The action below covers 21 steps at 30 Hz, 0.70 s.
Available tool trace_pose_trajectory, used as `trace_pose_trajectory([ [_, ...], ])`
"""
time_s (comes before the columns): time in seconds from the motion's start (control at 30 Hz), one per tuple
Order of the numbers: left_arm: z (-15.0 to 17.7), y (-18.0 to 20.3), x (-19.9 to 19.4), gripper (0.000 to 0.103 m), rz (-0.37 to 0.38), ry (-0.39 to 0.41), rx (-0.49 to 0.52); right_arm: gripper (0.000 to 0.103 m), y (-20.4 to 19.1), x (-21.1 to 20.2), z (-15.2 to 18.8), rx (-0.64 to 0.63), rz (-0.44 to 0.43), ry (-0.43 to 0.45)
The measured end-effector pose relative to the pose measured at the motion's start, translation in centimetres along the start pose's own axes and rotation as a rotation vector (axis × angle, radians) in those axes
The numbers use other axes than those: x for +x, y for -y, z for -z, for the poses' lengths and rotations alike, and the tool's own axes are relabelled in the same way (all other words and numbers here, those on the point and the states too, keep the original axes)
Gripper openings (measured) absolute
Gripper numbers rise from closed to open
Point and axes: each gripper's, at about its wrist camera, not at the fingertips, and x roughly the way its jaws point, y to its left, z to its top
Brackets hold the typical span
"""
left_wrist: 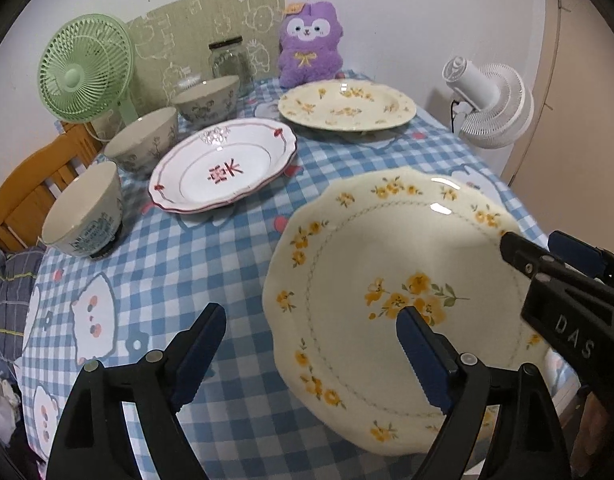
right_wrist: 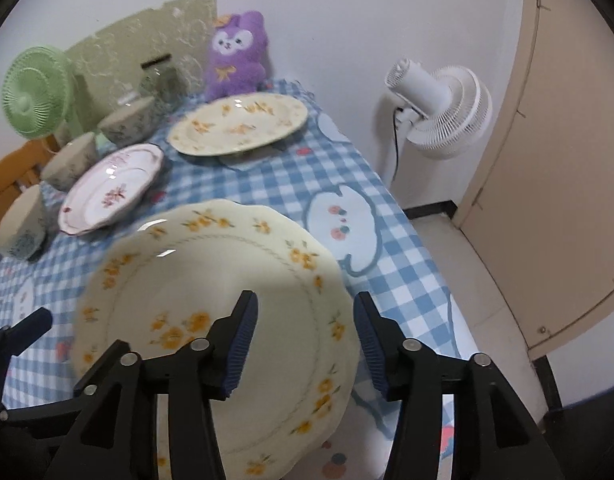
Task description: Organize plates and bowls
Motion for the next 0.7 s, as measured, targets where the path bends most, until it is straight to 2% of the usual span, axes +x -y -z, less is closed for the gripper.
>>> trace_pose_trajectory([
  [0.07,-0.1,-0.2,-0.7,0.089,-0.003,0.01,0.003,0.077,-0.2,-1.0,0.0,0.005,0.001,0.026],
  [0.23,0.0,-1.1,-2.8,0.089,0.013,0.052,0.005,0.085,-1.4,-4.0,0.2,-0.01,-0.004,0.086],
  [0.33,0.1,-1.7,-4.4,0.089,0.015,0.089,0.002,0.086,-2.6,-5.8,0.1,-0.026,-0.006,0.121],
  [0.47,0.0,-2.7,-6.8,0.099,0.01,0.153,-0.004,0.094,-4.1,-8.3,0.0,-0.049,-0.004,0.185],
  [0.57,-0.1,-3.5,-8.6,0.102,-0.013,0.206,-0.003,0.099,-5.3,-10.4,-0.1,-0.068,0.009,0.247],
  [0.7,-0.4,-5.1,-10.3,0.102,-0.017,0.221,-0.016,0.099,-6.9,-12.4,-0.7,-0.082,-0.019,0.275],
])
